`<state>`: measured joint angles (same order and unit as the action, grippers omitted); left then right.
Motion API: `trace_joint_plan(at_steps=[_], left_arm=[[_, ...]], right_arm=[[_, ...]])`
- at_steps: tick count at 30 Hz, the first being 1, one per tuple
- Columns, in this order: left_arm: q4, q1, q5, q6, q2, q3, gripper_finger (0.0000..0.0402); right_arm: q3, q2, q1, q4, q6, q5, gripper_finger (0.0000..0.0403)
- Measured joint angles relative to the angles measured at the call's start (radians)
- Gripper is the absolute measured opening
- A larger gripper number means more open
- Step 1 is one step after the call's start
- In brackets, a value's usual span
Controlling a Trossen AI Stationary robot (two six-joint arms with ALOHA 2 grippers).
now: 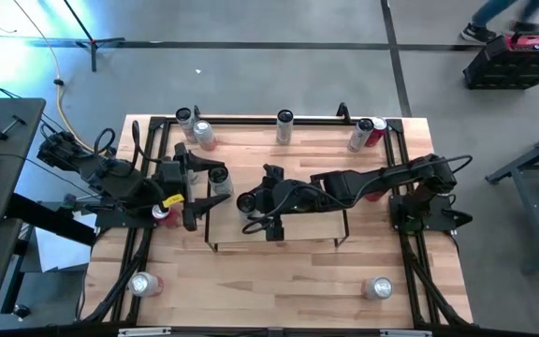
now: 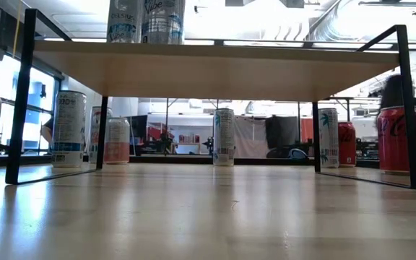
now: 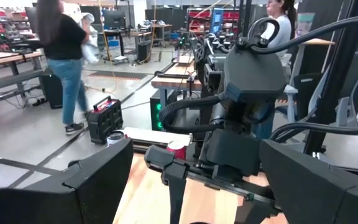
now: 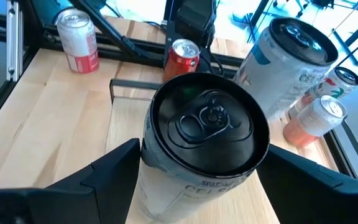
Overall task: Place canned beverage on shelf
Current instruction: Put the bottom white blue soda can aligned with the other white blue soda can on the shelf
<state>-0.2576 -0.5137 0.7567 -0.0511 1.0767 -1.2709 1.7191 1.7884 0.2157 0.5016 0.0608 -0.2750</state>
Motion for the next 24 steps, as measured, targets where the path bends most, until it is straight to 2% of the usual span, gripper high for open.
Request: trace_joint_plan(at_steps=[24], left_arm=[[-0.03,0.0,-0.014,-0.025,0.0,0.0,0.0342]], right_arm=[[0.0,0.003,0.0,-0.08,0.0,0.022,0.0293]])
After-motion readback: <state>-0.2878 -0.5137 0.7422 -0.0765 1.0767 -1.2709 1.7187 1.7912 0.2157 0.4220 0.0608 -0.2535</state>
